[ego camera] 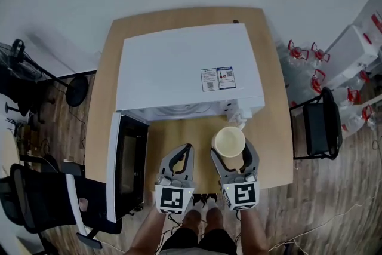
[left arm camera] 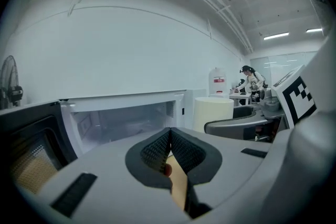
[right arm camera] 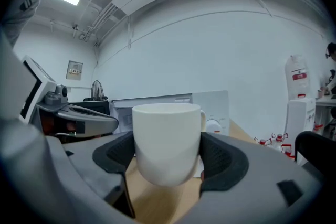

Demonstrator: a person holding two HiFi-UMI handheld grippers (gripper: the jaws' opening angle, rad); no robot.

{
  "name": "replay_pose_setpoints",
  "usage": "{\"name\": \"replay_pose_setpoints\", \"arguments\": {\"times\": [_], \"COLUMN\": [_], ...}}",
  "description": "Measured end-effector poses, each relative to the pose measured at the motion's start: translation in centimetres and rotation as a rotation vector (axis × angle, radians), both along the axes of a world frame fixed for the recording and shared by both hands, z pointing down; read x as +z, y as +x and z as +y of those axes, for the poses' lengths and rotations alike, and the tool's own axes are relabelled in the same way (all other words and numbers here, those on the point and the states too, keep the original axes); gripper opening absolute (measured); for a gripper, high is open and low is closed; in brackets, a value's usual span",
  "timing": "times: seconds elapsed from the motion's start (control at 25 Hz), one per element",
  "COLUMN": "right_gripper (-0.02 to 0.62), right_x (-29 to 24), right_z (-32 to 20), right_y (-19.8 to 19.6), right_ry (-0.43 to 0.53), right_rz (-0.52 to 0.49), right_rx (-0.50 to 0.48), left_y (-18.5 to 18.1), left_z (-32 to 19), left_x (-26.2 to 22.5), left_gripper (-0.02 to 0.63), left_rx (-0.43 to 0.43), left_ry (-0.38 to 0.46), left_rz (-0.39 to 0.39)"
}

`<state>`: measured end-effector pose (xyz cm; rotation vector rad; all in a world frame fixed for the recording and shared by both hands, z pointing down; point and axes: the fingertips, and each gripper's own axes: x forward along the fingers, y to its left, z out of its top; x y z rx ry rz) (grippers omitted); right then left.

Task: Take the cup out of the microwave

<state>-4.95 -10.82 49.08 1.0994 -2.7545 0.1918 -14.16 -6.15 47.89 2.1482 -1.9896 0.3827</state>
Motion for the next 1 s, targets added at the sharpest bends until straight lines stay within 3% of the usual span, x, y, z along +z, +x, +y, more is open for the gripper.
{"name": "replay_pose_setpoints", "arguments": {"times": [0.52, 1.0], "right_gripper": [0.377, 0.377], "right_x": [0.9, 4.5], "right_z": [-1.6, -3.0], "right_y": [10.2, 18.9], "right_ry": [0.001, -0.053], "right_rz": [0.028, 0.065], "right_rx": [0.205, 0.375], "left_y": [8.2, 15.8], "left_z": [-3.4, -6.0], "left_x": [1.1, 3.5], "left_gripper": [0.023, 0.023], "left_rx": [0.179, 0.329], "left_ry": [-0.015, -0.054], "left_rz": [0.010, 0.018]}}
